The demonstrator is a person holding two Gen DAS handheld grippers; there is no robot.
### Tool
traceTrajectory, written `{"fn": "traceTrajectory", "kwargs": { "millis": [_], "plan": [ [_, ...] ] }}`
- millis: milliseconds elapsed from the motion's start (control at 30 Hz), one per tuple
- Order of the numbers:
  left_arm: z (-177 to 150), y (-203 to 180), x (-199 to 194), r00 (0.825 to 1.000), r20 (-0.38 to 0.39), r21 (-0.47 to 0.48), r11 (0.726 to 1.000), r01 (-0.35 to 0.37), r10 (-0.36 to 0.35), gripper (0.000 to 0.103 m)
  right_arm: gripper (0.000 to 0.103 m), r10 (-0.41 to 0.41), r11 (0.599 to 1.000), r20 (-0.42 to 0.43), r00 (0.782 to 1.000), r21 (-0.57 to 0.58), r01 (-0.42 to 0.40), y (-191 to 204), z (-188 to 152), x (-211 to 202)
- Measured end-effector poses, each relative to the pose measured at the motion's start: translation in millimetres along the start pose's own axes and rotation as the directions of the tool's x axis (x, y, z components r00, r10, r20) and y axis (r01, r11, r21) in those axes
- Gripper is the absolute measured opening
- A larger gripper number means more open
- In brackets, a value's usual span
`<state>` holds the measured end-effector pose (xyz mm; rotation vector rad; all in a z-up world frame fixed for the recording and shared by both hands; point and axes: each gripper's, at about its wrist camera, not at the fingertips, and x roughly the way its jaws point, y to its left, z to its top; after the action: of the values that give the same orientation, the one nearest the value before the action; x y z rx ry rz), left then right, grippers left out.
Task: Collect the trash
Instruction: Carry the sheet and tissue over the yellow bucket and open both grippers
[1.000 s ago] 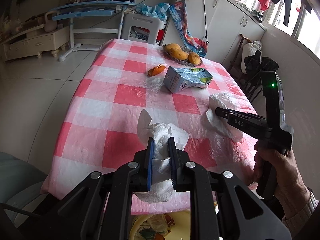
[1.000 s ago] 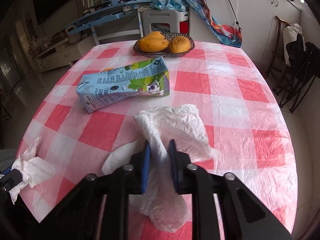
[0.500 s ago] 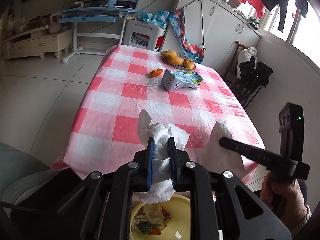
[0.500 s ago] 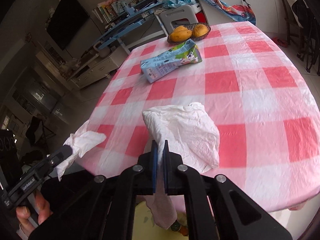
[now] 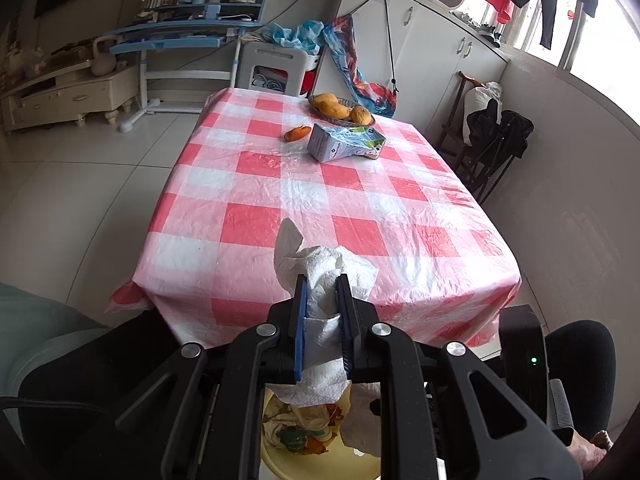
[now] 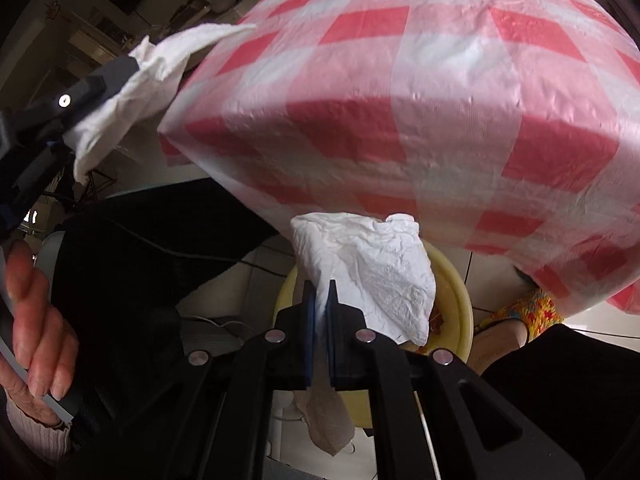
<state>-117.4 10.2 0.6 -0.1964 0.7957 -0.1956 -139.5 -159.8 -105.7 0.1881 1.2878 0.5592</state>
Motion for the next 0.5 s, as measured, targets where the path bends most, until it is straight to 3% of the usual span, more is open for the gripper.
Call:
{"fn": "traceTrajectory", "kwargs": {
  "millis": [67,167,267,333,500],
  "plan": [
    [-2.8,-3.0,-1.0,1.0,-0.004,0.008,1.0,0.0,0.0,0.014,0.013,-0.01,1.0,0.0,1.0,0.023,0.01,-3.0,1.0,1.9],
    [-5.8,-6.0,-1.0,1.0,-0.012,0.017,1.0,0.003,-0.002,0.014,0.036,0.009,0.998,0.013,1.0,0.069,-0.01,-11.2,-0.5,-3.2],
    [-9.7,-8.9,1.9,0.999,-0.032,0.029,1.0,0.002,-0.002,0.014,0.04,-0.001,0.997,0.045,0.999,0.078,-0.002,-10.1,1.0,-7.4],
    [-16.0,-12.6,7.9,0.998,-0.066,0.045,0.999,0.001,0.002,0.014,0.049,-0.038,0.995,0.09,0.995,0.093,0.029,-14.3,2.2,-15.8],
    [-40.8,-28.0,32.4,0.977,-0.215,0.111,0.993,0.03,-0.005,0.015,0.056,-0.099,0.986,0.249,0.963,0.155,0.061,-27.8,5.6,-46.9]
  ]
}}
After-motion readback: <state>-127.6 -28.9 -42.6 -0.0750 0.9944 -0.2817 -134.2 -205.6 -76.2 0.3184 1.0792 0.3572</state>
